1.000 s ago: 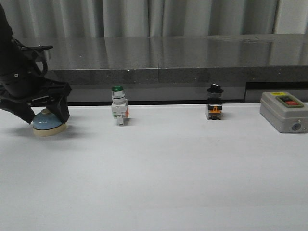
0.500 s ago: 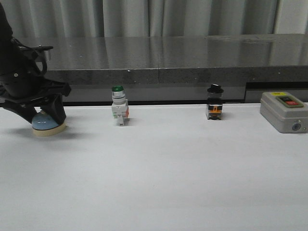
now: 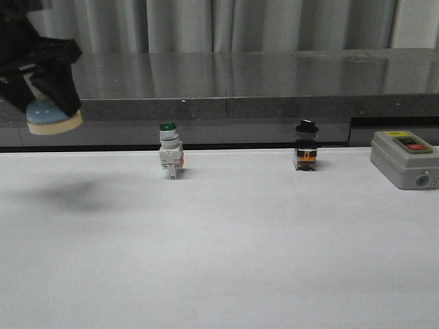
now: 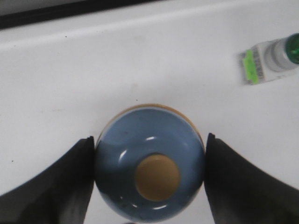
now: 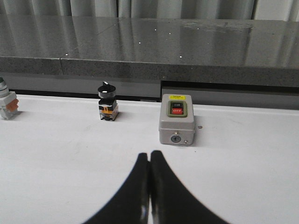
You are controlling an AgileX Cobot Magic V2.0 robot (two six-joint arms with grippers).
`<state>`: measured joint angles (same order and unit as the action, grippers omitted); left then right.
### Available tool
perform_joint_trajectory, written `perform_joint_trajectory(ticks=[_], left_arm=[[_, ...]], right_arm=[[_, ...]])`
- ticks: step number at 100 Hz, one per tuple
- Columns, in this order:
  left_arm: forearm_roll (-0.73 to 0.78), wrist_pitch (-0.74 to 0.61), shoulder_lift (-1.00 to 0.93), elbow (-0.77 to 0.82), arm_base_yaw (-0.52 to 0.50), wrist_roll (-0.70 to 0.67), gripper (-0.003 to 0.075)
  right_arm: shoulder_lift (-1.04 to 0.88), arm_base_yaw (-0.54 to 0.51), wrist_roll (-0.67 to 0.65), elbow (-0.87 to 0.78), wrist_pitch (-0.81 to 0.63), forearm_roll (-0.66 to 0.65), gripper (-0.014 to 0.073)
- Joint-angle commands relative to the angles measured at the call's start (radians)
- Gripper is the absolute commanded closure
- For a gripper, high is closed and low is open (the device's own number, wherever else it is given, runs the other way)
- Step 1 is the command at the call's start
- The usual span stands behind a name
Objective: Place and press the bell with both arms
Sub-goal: 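Lift the blue bell with the left gripper and carry it toward table center, then lower the bell onto the table in front of the switches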
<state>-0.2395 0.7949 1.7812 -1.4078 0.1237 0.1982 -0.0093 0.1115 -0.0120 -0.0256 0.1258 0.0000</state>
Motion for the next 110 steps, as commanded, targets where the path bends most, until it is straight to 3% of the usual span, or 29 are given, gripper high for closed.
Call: perform_joint_trajectory(ticks=[1,30,65,110], left_arm=[[-0.028,0.006,-0.104,-0.028,0.016,0.006,0.0554],[-0.03,0.002,-0.114,-0.028,0.181,0.029,0.0554],[-0.022,-0.162,-0.019,-0.044,0.432,0.029,0.0554],[-0.02,-0.16,0.197,-0.116,0.499,0.029,0.0554]], right_arm=[[-0.019,-0.005,0.001,0.014,-0.086,-0.014,0.0654],[-0.019,-0.005,0.001,0.014,-0.086,-0.014,0.0654],[-0.019,-0.005,0.001,0.014,-0.086,-0.014,0.0654],[-0.019,-0.005,0.001,0.014,-0.086,-0.014,0.0654]])
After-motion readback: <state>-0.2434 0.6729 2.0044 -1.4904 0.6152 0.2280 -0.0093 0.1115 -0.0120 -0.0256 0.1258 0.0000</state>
